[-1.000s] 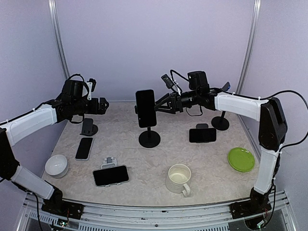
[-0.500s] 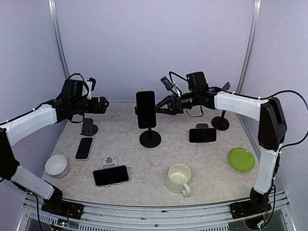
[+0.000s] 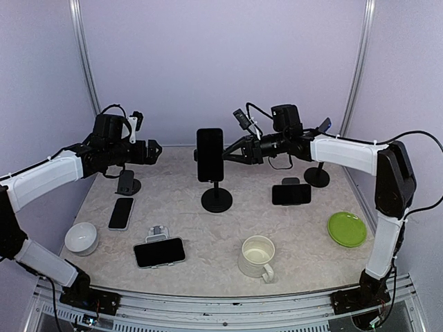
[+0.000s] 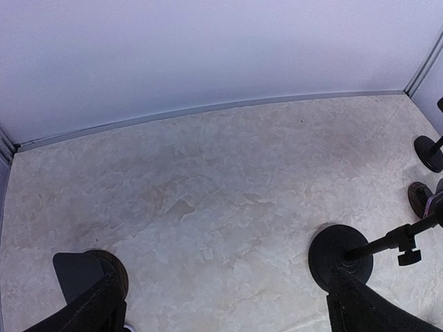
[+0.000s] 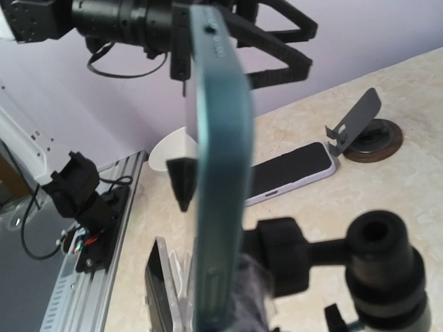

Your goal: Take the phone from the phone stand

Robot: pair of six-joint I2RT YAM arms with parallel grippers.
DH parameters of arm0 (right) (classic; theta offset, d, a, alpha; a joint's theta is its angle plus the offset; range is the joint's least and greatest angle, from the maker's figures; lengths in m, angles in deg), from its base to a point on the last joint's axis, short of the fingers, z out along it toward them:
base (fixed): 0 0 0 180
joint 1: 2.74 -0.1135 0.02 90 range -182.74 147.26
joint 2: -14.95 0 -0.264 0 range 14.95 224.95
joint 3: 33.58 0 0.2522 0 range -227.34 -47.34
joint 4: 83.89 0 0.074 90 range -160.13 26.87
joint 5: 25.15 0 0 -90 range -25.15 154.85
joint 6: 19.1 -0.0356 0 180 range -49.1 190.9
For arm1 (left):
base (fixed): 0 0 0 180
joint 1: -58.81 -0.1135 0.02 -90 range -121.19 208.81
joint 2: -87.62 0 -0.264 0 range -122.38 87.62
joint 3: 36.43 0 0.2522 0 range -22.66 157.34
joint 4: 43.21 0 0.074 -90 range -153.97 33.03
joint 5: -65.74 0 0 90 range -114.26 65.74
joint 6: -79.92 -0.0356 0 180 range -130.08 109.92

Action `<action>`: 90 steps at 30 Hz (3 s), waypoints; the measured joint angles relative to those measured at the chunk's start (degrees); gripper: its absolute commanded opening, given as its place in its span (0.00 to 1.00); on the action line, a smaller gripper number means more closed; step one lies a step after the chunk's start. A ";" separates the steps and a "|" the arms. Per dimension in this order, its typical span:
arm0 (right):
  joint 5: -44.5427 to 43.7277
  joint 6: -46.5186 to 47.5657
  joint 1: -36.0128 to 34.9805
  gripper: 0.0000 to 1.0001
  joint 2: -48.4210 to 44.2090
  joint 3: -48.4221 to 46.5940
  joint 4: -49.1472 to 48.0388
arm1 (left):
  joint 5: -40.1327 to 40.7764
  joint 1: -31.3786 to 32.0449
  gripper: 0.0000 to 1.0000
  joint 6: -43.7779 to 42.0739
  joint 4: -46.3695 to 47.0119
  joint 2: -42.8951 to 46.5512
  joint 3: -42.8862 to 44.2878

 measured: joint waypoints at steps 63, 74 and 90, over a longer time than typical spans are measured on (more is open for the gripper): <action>-32.35 -23.26 -6.08 0.00 -12.98 22.99 -25.97 | 11.37 29.31 0.98 5.44 -2.47 -17.84 17.25; -32.85 -23.74 -6.32 0.00 -12.98 23.02 -26.10 | 16.31 29.44 0.72 6.05 -2.54 -18.60 17.25; -33.46 -23.63 -7.04 0.00 -12.96 23.47 -26.60 | 11.67 27.21 0.62 6.05 0.31 -15.82 12.81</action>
